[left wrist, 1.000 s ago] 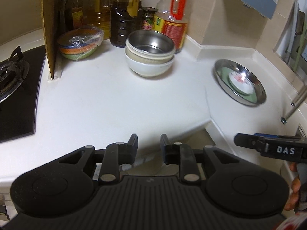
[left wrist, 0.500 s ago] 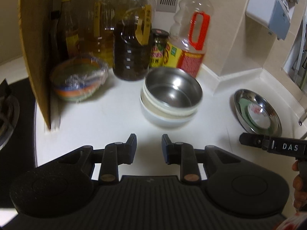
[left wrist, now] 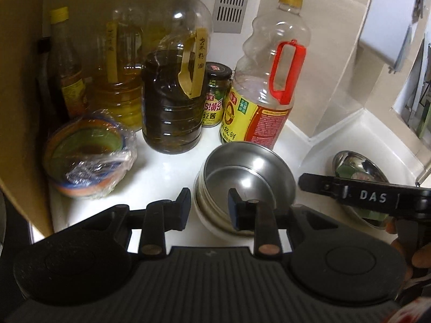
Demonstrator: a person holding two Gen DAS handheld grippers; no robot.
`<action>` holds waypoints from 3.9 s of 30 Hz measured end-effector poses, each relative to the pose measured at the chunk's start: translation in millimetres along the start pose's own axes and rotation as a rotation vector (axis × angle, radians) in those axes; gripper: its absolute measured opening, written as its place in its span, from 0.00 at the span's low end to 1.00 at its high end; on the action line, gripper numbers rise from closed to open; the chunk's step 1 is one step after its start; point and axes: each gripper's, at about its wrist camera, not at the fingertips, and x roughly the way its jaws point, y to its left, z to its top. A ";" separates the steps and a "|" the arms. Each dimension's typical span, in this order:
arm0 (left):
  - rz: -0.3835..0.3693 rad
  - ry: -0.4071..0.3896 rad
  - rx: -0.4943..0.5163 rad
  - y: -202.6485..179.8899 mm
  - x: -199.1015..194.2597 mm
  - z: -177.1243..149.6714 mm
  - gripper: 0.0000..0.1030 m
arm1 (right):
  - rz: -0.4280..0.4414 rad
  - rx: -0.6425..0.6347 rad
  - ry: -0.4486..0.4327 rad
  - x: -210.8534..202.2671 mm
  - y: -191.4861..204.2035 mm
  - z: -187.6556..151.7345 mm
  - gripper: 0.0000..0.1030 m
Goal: Organize plates and bowls
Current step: 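Close the left gripper on the bowl stack rim while the right gripper grips it too, then lift the bowl stack and carry it toward the large steel basin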
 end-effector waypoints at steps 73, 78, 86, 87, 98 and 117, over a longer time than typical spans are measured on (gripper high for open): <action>-0.162 0.158 0.264 -102.4 62.8 -10.3 0.22 | -0.225 0.140 0.143 -28.8 -63.7 -23.2 0.17; -0.163 0.167 0.251 -104.0 62.2 -9.5 0.22 | -0.213 0.155 0.137 -33.2 -67.8 -25.1 0.17; -0.155 0.173 0.225 -91.9 50.7 -5.9 0.25 | -0.200 0.137 0.117 -39.4 -67.9 -17.1 0.18; -0.155 0.175 0.226 -92.0 50.4 -6.1 0.26 | -0.200 0.137 0.122 -39.2 -68.2 -17.1 0.18; -0.161 0.225 0.222 -96.0 66.3 -11.5 0.27 | -0.201 0.142 0.133 -34.3 -68.1 -18.2 0.19; -0.158 0.215 0.230 -97.6 69.9 -13.8 0.27 | -0.241 0.225 0.154 -23.6 -69.4 -23.9 0.19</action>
